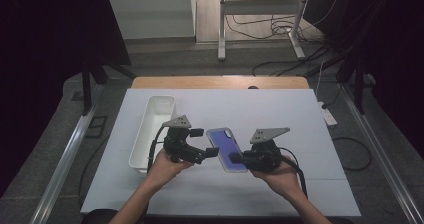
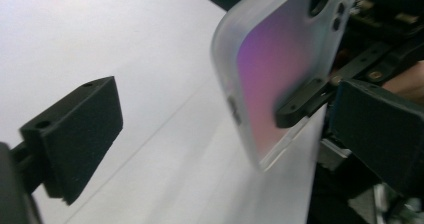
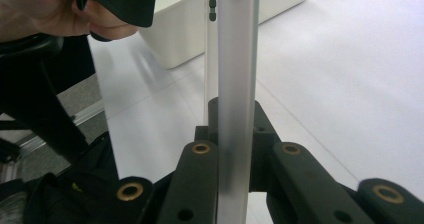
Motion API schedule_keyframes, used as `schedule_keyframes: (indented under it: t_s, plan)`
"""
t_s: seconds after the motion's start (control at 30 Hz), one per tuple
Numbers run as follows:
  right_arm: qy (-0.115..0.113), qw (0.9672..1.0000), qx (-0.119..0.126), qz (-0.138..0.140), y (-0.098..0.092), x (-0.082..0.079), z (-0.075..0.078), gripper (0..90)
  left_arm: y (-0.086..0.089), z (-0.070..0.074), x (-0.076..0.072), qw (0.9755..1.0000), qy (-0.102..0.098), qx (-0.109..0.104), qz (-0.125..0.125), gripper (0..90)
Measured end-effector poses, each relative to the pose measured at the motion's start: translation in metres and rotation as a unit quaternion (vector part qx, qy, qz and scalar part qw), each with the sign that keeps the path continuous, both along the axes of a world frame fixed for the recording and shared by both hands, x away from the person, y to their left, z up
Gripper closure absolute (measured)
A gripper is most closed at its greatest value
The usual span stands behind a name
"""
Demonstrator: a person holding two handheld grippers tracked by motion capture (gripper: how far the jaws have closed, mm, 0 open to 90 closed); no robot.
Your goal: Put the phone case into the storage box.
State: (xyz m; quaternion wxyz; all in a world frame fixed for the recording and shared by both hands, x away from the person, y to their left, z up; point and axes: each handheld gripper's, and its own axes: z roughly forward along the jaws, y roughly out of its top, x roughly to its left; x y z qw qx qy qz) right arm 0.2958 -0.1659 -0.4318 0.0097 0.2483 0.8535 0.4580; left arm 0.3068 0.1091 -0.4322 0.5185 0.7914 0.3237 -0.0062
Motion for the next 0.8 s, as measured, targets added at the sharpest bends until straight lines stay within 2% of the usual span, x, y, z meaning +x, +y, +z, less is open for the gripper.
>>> schedule_keyframes:
  t_s: [0.1,0.2,0.3,0.53,0.63,0.8]
  plan:
    - [-0.011,0.9999,-0.003,-0.012,-0.0018,-0.0002,0.0011,85.1,0.0007,0.0003,0.0002,0.9997,-0.001,0.015,0.017,0.2]
    - [-0.021,0.9994,-0.01,-0.024,-0.0032,-0.0007,0.0018,85.1,0.0019,-0.0004,0.0006,0.9995,0.003,0.017,0.025,0.0]
    - [-0.027,0.9988,-0.017,-0.037,-0.0039,-0.0012,0.002,85.1,0.0033,-0.0008,0.0009,0.9994,0.003,0.021,0.026,0.0]
    - [-0.036,0.9982,-0.018,-0.044,-0.0026,-0.0025,0.0014,85.1,0.0018,-0.0004,-0.0007,0.9994,0.001,0.026,0.021,0.3]
    - [-0.04,0.9979,-0.02,-0.046,-0.0012,-0.0033,0.0009,85.1,-0.0009,0.0002,-0.0027,0.9991,-0.006,0.035,0.022,4.9]
    - [-0.049,0.9973,-0.027,-0.047,0.001,-0.0051,0.0007,85.1,-0.0021,0.0014,-0.0047,0.9993,-0.009,0.033,0.015,22.7]
